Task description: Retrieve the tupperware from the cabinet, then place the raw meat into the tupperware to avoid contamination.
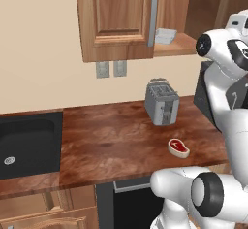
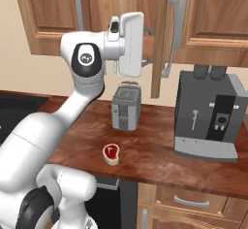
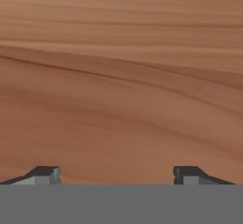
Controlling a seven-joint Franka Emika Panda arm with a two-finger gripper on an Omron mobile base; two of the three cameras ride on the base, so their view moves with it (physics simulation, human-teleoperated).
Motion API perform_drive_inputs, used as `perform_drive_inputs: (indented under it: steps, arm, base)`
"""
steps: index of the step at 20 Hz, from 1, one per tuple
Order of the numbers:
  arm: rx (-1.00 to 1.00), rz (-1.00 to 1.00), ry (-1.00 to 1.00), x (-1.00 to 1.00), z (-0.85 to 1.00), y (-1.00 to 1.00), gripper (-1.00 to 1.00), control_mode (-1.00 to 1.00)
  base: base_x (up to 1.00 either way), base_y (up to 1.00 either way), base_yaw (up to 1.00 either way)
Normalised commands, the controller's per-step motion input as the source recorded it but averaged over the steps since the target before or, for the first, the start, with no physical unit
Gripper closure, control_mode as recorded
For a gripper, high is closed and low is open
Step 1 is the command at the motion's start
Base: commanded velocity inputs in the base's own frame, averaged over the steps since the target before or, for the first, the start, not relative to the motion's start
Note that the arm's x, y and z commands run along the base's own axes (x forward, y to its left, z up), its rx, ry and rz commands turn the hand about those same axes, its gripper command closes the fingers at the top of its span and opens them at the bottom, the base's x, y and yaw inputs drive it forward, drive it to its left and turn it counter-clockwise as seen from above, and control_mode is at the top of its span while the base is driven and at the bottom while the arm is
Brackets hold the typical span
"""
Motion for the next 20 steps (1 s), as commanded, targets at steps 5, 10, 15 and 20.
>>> perform_drive_inputs:
  steps: [5, 10, 15, 20]
  arm:
    - [0.01, 0.05, 0.05, 0.0, -0.01, -0.34, -1.0, -1.0]
    - [0.01, 0.07, 0.05, 0.0, -0.03, -0.32, -1.0, -1.0]
    - [0.02, 0.06, 0.04, 0.0, -0.02, -0.22, -1.0, -1.0]
    - [0.01, 0.04, 0.03, -0.05, -0.03, -0.04, -1.0, -1.0]
  base:
    - [0.0, 0.0, 0.0]
    - [0.0, 0.0, 0.0]
    - [0.0, 0.0, 0.0]
    - [0.0, 0.0, 0.0]
